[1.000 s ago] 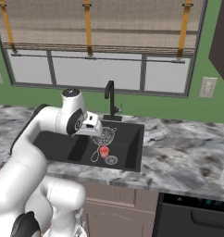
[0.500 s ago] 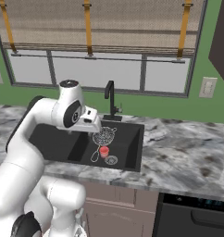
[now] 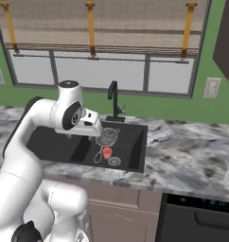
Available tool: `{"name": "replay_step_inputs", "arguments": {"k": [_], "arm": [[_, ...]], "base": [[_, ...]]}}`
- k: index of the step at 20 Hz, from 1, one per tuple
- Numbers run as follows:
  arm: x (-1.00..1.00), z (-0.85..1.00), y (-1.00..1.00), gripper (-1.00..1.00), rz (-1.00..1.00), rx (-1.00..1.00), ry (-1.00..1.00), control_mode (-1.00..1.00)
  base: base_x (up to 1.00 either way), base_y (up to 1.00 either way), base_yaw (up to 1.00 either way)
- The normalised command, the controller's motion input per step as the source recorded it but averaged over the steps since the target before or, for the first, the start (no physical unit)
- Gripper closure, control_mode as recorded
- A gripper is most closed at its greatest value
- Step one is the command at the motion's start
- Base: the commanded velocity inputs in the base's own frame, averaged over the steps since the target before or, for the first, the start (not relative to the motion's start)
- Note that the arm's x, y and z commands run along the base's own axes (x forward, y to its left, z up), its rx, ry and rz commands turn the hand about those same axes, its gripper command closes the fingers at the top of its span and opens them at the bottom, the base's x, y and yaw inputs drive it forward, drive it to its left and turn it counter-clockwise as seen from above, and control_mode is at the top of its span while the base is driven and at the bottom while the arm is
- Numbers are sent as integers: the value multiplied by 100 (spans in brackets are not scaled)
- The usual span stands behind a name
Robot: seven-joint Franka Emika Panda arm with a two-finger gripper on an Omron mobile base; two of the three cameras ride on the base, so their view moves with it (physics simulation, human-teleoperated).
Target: Pick the strainer and bowl and place them in the sink. Then turn on the water.
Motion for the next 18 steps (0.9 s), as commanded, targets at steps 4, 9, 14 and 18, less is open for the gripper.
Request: {"name": "replay_step_inputs", "arguments": {"k": [4,9,14,18], "arm": [[0,0,0,-100,0,0,0,100],[0,0,0,-100,0,0,0,100],[0,0,0,-100,0,0,0,100],[0,0,0,-100,0,0,0,100]], "base": [[-71,-1,4],[-59,-22,41],[-20,-17,66],[-16,-22,74]]}}
